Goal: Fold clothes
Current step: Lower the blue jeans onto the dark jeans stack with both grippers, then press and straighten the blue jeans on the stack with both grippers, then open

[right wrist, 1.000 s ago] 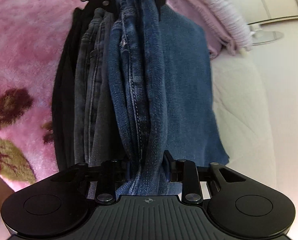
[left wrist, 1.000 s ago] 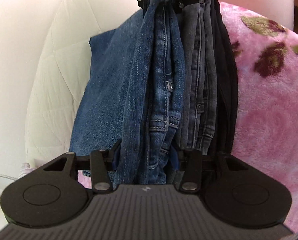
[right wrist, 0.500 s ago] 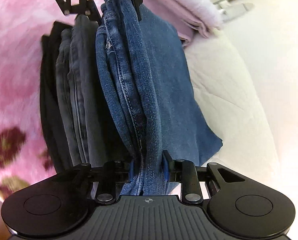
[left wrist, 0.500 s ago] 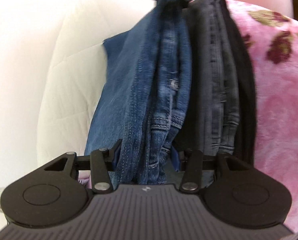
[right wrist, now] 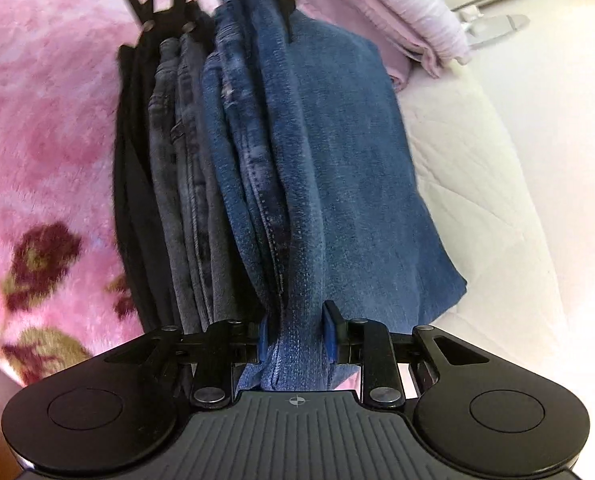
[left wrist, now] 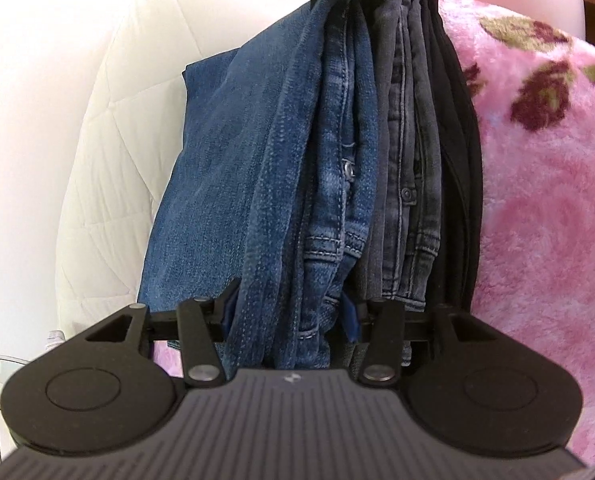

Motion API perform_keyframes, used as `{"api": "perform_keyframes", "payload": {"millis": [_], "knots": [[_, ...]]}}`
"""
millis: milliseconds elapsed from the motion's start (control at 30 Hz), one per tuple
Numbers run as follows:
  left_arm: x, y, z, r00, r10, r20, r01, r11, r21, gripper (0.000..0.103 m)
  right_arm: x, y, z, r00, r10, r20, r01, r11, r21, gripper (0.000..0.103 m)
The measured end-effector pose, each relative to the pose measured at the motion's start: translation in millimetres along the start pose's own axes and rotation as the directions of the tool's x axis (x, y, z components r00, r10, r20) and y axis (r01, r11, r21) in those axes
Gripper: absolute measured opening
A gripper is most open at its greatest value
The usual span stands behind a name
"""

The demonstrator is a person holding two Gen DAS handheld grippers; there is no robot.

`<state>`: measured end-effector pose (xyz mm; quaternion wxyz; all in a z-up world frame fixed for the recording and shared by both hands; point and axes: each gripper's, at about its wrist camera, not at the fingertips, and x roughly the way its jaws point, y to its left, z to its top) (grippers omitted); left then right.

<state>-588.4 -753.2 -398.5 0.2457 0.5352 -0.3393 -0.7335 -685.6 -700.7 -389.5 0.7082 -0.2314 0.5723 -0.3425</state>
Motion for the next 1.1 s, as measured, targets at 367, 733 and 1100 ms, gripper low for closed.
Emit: {"api": "perform_keyframes", "payload": {"millis": [367,733,1100], "knots": [[-55.7,77.8,-10.1,0.996,-0.091,-0.005,0.082,0.912,-0.401,0.045,-61.7,-31.3,-21.6,0.994,0.107,-0.027,-0.104,0.99,0.094,0.028],[28.8,197.9,-40.2,0.94,-0.338,0.04,0.19,0.422,-0.886,0.019,40.0,-211.4,-11.3,0.979,0.197,0.046,-0.176,0.719,0.672,0.027],[51.7,177.7,-68.3,0.922,-0.382,0.059,0.19,0.317,-0.929,0.016,167.2,-224.6,-24.0,0.963,0.269,0.017,-0.208,0.702,0.681,0.024]]}}
